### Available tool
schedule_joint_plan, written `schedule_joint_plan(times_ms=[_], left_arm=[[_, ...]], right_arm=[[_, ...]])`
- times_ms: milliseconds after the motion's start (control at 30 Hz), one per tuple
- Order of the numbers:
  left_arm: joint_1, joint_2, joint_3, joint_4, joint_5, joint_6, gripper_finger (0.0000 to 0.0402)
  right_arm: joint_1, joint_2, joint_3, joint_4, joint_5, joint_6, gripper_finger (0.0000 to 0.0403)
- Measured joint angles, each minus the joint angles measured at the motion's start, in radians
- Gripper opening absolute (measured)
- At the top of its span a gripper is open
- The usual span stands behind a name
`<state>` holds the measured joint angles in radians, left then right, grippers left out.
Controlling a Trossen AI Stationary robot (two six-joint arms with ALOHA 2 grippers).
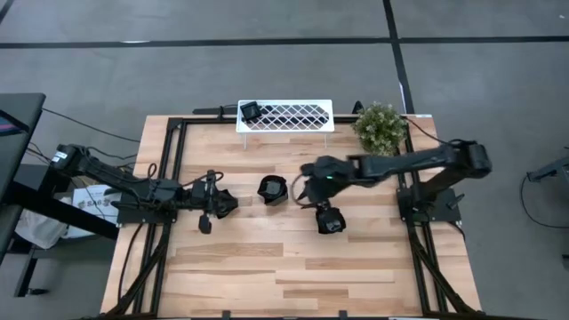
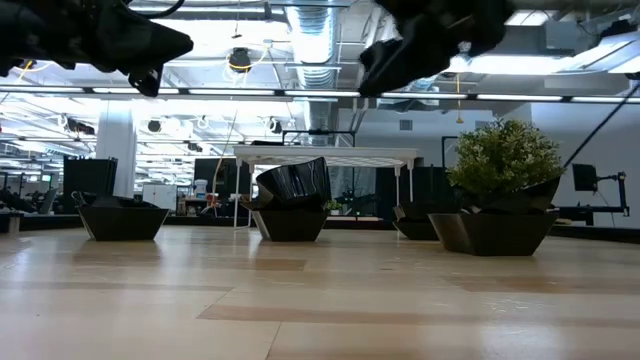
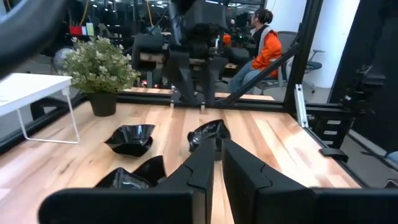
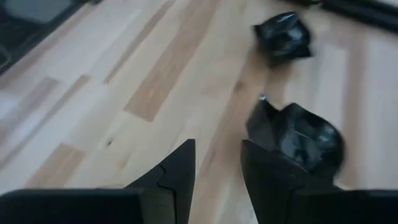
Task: Pick & Place Mini shaped plates
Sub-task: Put the black leaf shaped plate on the shelf
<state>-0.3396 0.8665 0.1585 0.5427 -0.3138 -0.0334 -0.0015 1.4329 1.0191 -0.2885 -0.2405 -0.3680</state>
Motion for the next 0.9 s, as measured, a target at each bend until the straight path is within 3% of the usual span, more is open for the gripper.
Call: schedule_joint_plan(times_ms=[300,500,900], left_arm=[[0.022,0.000,0.000,0.005,0.000,0.010,0.0033],[0.022,0.000,-0.001,0.005,0.000,0.010,0.0033],[0.022,0.000,-0.011,0.006,0.000,0.007,0.0033]], right_arm=[[-0.043,0.273,0.365,-0.295,-0.024,-0.214,0.0123],[-0.070,0.355,0.436,-0.299,-0.023,-0.259,0.0123],[-0.267,0.388,0.440,-0.156,-0.022,0.082,0.0119]])
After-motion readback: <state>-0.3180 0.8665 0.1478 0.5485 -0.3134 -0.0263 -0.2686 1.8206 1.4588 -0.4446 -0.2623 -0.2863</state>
